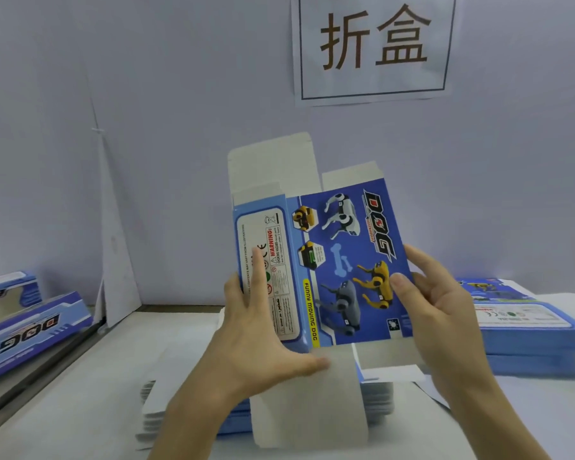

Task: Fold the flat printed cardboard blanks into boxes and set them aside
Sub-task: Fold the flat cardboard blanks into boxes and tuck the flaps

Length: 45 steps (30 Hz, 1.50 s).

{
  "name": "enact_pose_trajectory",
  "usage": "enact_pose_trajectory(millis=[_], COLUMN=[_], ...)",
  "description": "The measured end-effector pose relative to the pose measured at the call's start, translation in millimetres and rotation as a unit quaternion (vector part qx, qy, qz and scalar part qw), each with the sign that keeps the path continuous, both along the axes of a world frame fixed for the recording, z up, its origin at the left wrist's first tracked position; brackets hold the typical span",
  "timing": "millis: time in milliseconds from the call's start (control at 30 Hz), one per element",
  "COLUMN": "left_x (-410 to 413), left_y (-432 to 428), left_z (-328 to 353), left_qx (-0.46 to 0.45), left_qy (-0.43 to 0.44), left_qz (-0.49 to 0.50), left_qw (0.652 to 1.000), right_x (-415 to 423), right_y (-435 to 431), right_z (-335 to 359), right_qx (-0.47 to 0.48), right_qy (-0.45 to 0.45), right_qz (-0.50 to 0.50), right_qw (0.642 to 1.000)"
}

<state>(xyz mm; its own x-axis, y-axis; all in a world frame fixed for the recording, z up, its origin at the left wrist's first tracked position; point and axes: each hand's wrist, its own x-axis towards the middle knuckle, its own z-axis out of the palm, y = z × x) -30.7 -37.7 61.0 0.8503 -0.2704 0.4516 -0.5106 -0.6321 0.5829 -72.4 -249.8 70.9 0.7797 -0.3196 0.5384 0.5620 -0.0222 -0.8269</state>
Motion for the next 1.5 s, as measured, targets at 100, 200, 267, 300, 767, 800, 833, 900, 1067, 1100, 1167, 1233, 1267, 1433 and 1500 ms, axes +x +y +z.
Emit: enact_pose_trajectory(millis=[100, 200, 267, 300, 767, 800, 833, 900, 1067, 1100, 1167, 1233, 1267, 1433, 1500], left_x=[1.6, 1.3, -0.6, -2.5, -23.4, -21.6, -16.1, -4.6, 2.8, 4.3, 5.4, 5.5, 7.1, 11.7, 13.3], left_y=[2.2, 0.1, -1.7, -2.2, -7.3, -3.8, 1.4, 6.9, 9.7, 9.0, 6.1, 4.5, 6.2, 22.6, 23.8], left_z=[-3.2, -4.9, -4.2, -1.9, 20.5, 19.0, 14.3, 11.2, 11.5, 9.8, 6.6, 5.0, 5.0, 9.8, 8.0], left_qx=[0.004, -0.056, -0.091, -0.104, -0.422, -0.444, -0.458, -0.462, -0.445, -0.44, -0.427, -0.409, -0.399, -0.39, -0.389], left_qy=[-0.004, 0.016, 0.024, 0.029, 0.282, 0.288, 0.285, 0.278, 0.243, 0.224, 0.193, 0.185, 0.178, 0.173, 0.168], left_qz=[-0.006, -0.038, -0.074, -0.099, -0.339, -0.31, -0.28, -0.249, -0.176, -0.15, -0.106, -0.079, -0.073, -0.121, -0.118], left_qw=[1.0, 0.998, 0.993, 0.989, 0.792, 0.789, 0.795, 0.805, 0.844, 0.857, 0.877, 0.89, 0.897, 0.896, 0.898], right_x=[-0.2, 0.0, 0.1, 0.6, 7.5, 6.7, 6.3, 6.4, 3.2, 3.8, 5.6, 6.1, 5.5, 4.3, 4.8], right_y=[1.6, 9.6, 15.4, 16.9, 38.4, 34.4, 29.6, 16.6, 1.2, 1.7, 3.0, 6.3, 9.1, 11.6, 11.2], right_z=[-0.2, -2.7, -4.5, -5.5, -19.9, -16.9, -13.3, -7.8, -2.0, -3.8, -8.1, -11.3, -10.9, -6.3, -7.5], right_qx=[-0.017, -0.086, -0.147, -0.161, -0.138, -0.142, -0.144, -0.092, -0.041, -0.036, -0.02, -0.011, -0.008, 0.002, 0.028], right_qy=[0.004, -0.001, 0.005, 0.008, 0.082, 0.082, 0.081, 0.095, 0.15, 0.146, 0.133, 0.121, 0.118, 0.146, 0.149], right_qz=[-0.005, -0.054, -0.099, -0.104, 0.082, 0.068, 0.047, 0.025, 0.055, 0.042, 0.015, 0.005, 0.009, 0.091, 0.092], right_qw=[1.0, 0.995, 0.984, 0.982, 0.984, 0.984, 0.985, 0.991, 0.986, 0.988, 0.991, 0.993, 0.993, 0.985, 0.984])
